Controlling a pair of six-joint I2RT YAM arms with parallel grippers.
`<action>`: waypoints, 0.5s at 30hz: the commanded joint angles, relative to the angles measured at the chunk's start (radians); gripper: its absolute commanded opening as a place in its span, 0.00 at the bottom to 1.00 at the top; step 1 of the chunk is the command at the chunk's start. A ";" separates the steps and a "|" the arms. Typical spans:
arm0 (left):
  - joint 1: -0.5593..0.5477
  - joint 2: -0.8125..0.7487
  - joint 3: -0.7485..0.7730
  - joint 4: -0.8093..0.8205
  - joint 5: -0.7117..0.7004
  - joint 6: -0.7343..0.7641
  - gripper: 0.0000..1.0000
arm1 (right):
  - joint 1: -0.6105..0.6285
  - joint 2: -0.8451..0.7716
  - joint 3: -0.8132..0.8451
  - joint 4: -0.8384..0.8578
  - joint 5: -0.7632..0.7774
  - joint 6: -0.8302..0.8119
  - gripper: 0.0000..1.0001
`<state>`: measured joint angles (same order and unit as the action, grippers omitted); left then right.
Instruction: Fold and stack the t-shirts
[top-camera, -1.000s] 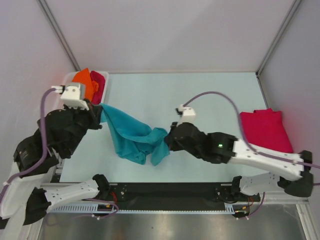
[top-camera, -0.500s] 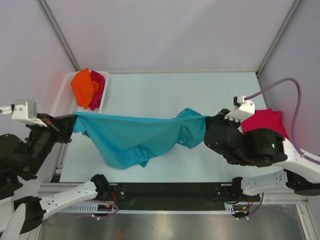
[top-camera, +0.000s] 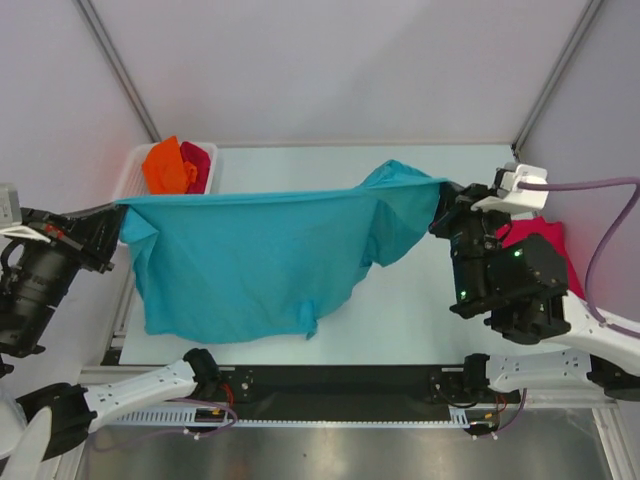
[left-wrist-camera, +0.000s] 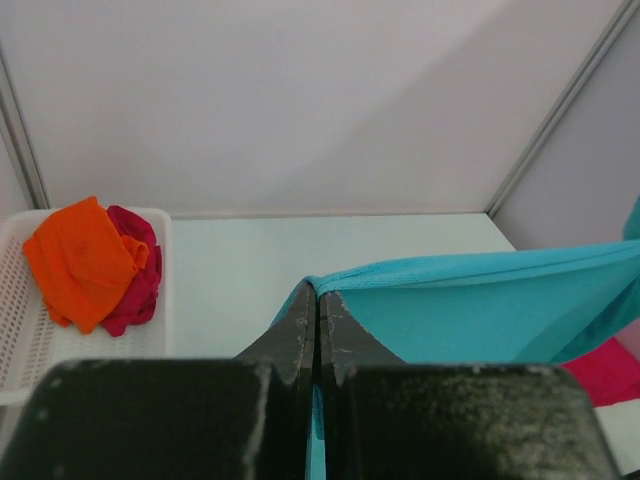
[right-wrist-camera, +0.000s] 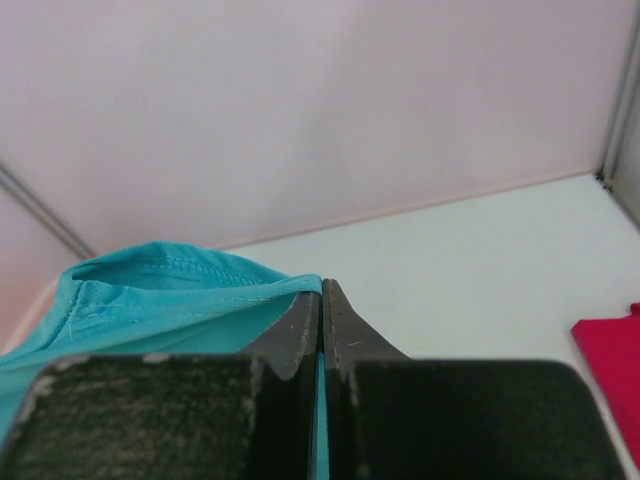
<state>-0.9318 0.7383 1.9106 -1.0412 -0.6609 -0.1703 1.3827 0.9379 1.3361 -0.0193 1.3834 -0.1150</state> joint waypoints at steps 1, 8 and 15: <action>0.008 0.012 0.030 0.055 -0.058 0.083 0.00 | -0.063 -0.013 0.075 0.412 0.143 -0.389 0.00; 0.008 0.009 0.053 0.037 -0.074 0.124 0.00 | -0.180 0.021 0.161 0.498 0.068 -0.500 0.00; 0.008 0.038 0.116 -0.069 -0.086 0.060 0.00 | -0.212 0.047 0.204 0.653 0.071 -0.672 0.00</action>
<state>-0.9337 0.8013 1.9347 -1.0584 -0.6048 -0.1150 1.2198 1.0283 1.4719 0.4309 1.3476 -0.6109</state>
